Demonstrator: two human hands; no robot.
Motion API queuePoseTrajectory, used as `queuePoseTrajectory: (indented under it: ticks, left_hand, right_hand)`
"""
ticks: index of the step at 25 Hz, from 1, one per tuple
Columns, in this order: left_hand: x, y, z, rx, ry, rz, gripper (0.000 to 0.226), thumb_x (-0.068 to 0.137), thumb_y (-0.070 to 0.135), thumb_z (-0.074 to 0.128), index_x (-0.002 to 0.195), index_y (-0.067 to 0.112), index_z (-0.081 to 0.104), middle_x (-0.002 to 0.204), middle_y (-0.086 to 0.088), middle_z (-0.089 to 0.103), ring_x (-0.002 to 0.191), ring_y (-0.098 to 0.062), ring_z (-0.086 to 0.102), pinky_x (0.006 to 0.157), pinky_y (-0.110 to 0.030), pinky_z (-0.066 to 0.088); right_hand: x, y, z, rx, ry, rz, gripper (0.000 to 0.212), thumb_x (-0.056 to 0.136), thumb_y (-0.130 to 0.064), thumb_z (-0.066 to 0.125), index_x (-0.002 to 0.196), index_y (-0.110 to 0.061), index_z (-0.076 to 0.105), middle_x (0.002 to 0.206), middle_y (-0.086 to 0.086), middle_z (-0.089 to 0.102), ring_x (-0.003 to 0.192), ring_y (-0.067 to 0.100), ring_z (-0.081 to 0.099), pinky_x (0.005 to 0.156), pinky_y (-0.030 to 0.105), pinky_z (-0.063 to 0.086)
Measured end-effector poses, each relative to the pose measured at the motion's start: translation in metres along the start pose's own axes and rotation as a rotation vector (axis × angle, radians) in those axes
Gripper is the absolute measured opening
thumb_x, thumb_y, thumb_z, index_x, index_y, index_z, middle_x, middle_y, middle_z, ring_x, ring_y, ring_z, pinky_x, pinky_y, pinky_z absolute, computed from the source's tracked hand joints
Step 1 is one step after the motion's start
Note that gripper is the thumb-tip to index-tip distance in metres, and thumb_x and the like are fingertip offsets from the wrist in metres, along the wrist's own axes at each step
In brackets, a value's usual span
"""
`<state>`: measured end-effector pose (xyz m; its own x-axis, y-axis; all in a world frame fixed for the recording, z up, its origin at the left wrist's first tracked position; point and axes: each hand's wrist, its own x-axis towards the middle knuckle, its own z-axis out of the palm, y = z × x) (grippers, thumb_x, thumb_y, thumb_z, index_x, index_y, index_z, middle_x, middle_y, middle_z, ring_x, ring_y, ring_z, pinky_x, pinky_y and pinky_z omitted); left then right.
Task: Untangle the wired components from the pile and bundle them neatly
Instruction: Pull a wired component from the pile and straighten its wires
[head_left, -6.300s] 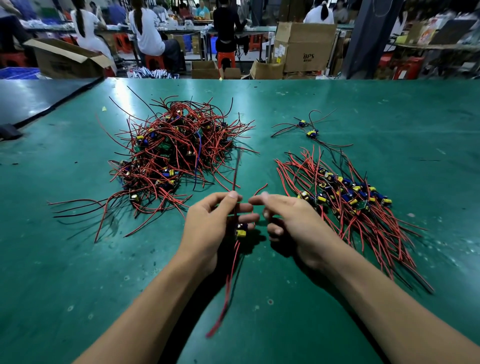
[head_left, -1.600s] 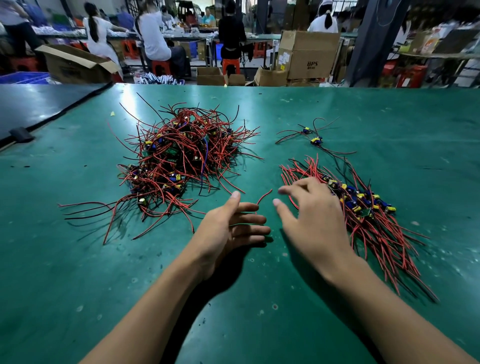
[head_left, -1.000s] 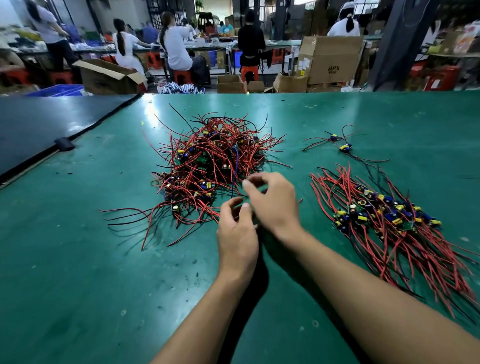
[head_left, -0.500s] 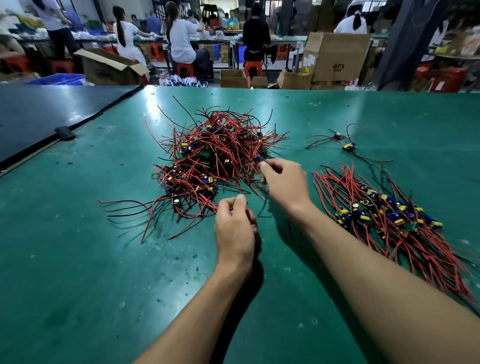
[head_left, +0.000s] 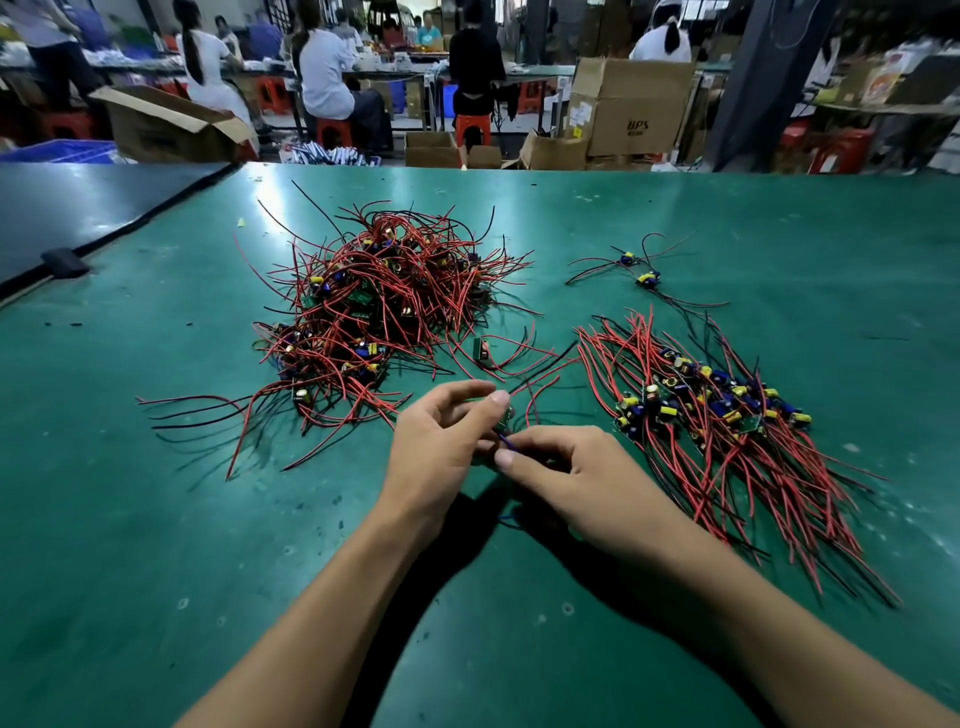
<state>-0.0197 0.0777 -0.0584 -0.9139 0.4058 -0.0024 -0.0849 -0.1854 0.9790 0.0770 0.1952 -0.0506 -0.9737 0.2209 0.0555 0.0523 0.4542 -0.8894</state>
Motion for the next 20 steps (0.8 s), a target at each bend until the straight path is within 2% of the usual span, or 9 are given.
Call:
queuePoseTrajectory:
  ticks: [2, 4, 7, 9, 11, 14, 17, 20]
  left_hand:
    - [-0.002, 0.002, -0.001, -0.072, -0.022, -0.027, 0.011, 0.087, 0.006, 0.067, 0.098, 0.004, 0.065, 0.085, -0.011, 0.073, 0.069, -0.019, 0.068, 0.062, -0.027, 0.056]
    - [-0.003, 0.007, -0.001, -0.207, -0.016, -0.058, 0.008, 0.091, 0.004, 0.061, 0.099, 0.006, 0.062, 0.089, -0.012, 0.074, 0.069, -0.024, 0.070, 0.061, -0.033, 0.058]
    - [-0.002, 0.014, -0.004, -0.274, -0.012, -0.067, 0.009, 0.093, 0.004, 0.055, 0.101, 0.007, 0.060, 0.092, -0.009, 0.075, 0.058, -0.023, 0.068, 0.054, -0.027, 0.056]
    - [-0.001, 0.018, -0.005, -0.275, -0.027, -0.081, 0.010, 0.093, 0.006, 0.056, 0.101, 0.009, 0.061, 0.093, -0.007, 0.075, 0.050, -0.019, 0.063, 0.050, -0.024, 0.052]
    - [-0.003, 0.019, -0.004, -0.345, -0.067, -0.136, 0.012, 0.091, 0.008, 0.056, 0.102, 0.009, 0.061, 0.094, -0.008, 0.074, 0.044, -0.015, 0.055, 0.046, -0.021, 0.049]
    - [-0.006, 0.020, -0.002, -0.421, -0.193, -0.236, 0.021, 0.084, 0.011, 0.057, 0.104, 0.009, 0.060, 0.091, -0.008, 0.074, 0.035, -0.009, 0.043, 0.039, -0.016, 0.040]
    - [-0.011, 0.017, 0.001, -0.431, -0.360, -0.319, 0.026, 0.082, 0.010, 0.054, 0.107, 0.007, 0.060, 0.084, -0.006, 0.073, 0.030, -0.005, 0.036, 0.036, -0.015, 0.035]
    - [-0.014, 0.016, 0.002, -0.390, -0.464, -0.364, 0.029, 0.088, 0.013, 0.050, 0.115, 0.008, 0.057, 0.068, -0.002, 0.070, 0.031, -0.003, 0.036, 0.038, -0.015, 0.034]
  right_hand:
    - [-0.001, -0.001, -0.003, -0.002, 0.050, -0.018, 0.022, 0.096, -0.042, 0.062, 0.090, -0.028, 0.078, 0.071, -0.014, 0.069, 0.063, 0.000, 0.058, 0.063, 0.022, 0.043]
    - [0.000, -0.001, -0.007, -0.011, 0.168, -0.055, 0.030, 0.097, -0.044, 0.060, 0.079, -0.025, 0.076, 0.066, -0.016, 0.067, 0.062, 0.000, 0.059, 0.063, 0.021, 0.045]
    - [0.004, 0.000, -0.015, 0.136, 0.349, -0.078, 0.028, 0.098, -0.035, 0.062, 0.078, -0.017, 0.072, 0.059, -0.013, 0.059, 0.052, 0.004, 0.049, 0.054, 0.020, 0.038]
    - [0.008, 0.001, -0.020, 0.350, 0.412, -0.048, 0.025, 0.098, -0.031, 0.063, 0.078, -0.016, 0.068, 0.059, -0.008, 0.054, 0.047, 0.009, 0.041, 0.047, 0.020, 0.034]
    - [0.011, 0.002, -0.020, 0.534, 0.389, 0.029, 0.020, 0.098, -0.025, 0.062, 0.085, -0.011, 0.065, 0.062, -0.003, 0.054, 0.043, 0.010, 0.039, 0.043, 0.020, 0.032]
    - [0.011, 0.006, -0.012, 0.582, 0.269, 0.061, 0.014, 0.095, -0.024, 0.065, 0.099, -0.012, 0.070, 0.069, -0.005, 0.060, 0.046, 0.011, 0.043, 0.044, 0.021, 0.034]
    - [0.009, 0.007, -0.014, 0.586, 0.148, 0.013, 0.032, 0.081, -0.040, 0.073, 0.106, -0.020, 0.076, 0.080, -0.004, 0.067, 0.053, 0.008, 0.040, 0.048, 0.017, 0.032]
    - [0.007, 0.007, -0.021, 0.566, 0.087, -0.030, 0.035, 0.080, -0.044, 0.074, 0.109, -0.025, 0.076, 0.082, 0.000, 0.070, 0.055, 0.010, 0.035, 0.048, 0.020, 0.026]
